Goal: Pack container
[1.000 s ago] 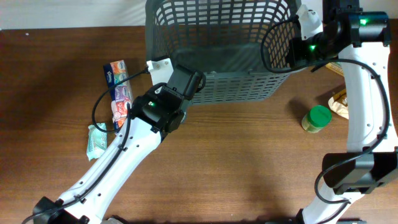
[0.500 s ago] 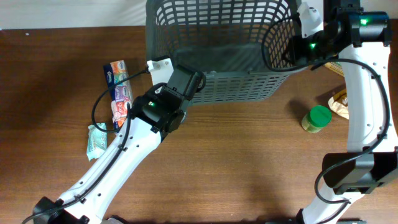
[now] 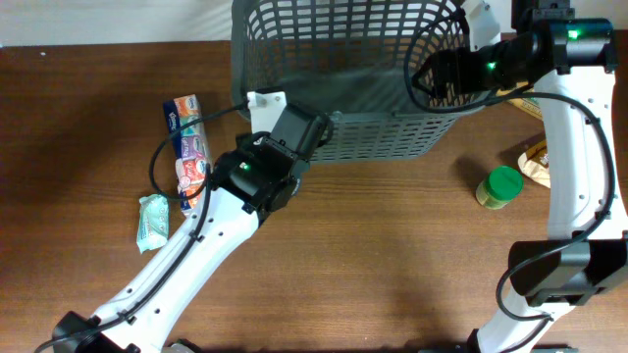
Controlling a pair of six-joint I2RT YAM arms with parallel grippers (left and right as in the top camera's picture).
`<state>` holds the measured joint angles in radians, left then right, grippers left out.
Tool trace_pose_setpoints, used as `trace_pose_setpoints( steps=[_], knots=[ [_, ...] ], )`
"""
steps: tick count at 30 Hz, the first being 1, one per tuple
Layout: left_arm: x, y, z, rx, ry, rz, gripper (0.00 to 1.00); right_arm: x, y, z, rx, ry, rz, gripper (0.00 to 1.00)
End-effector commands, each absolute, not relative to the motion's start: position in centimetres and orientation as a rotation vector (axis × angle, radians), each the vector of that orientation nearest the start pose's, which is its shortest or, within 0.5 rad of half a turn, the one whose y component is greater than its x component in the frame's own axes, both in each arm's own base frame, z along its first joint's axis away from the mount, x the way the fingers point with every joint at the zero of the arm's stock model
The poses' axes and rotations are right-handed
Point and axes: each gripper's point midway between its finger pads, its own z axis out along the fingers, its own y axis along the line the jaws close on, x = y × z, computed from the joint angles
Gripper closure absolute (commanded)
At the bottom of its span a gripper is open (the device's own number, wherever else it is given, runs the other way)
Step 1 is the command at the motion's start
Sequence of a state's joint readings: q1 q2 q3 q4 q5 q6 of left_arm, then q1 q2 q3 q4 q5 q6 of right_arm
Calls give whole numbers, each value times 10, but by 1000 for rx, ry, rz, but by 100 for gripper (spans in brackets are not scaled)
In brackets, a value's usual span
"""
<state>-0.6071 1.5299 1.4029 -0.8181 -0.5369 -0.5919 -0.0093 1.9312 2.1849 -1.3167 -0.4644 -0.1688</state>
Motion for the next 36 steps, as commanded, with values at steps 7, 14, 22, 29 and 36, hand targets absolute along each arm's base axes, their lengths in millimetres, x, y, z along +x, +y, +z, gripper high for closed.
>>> trace_pose_setpoints(
  steps=[7, 14, 22, 29, 36],
  knots=[
    [358, -142, 277, -166, 2241, 75, 22, 436, 91, 368, -461, 2288, 638, 1],
    [327, -93, 319, -246, 2131, 204, 0, 405, -7, 436, -153, 2227, 201, 1],
    [303, -40, 360, -390, 1984, 288, 0, 358, -117, 451, 369, 2196, 36, 1],
    [292, 24, 353, -560, 2000, 456, 1, 336, -169, 408, 735, 2279, 63, 1],
    [287, 60, 342, -693, 2036, 477, 1, 344, -159, 357, 801, 2425, 255, 1]
  ],
)
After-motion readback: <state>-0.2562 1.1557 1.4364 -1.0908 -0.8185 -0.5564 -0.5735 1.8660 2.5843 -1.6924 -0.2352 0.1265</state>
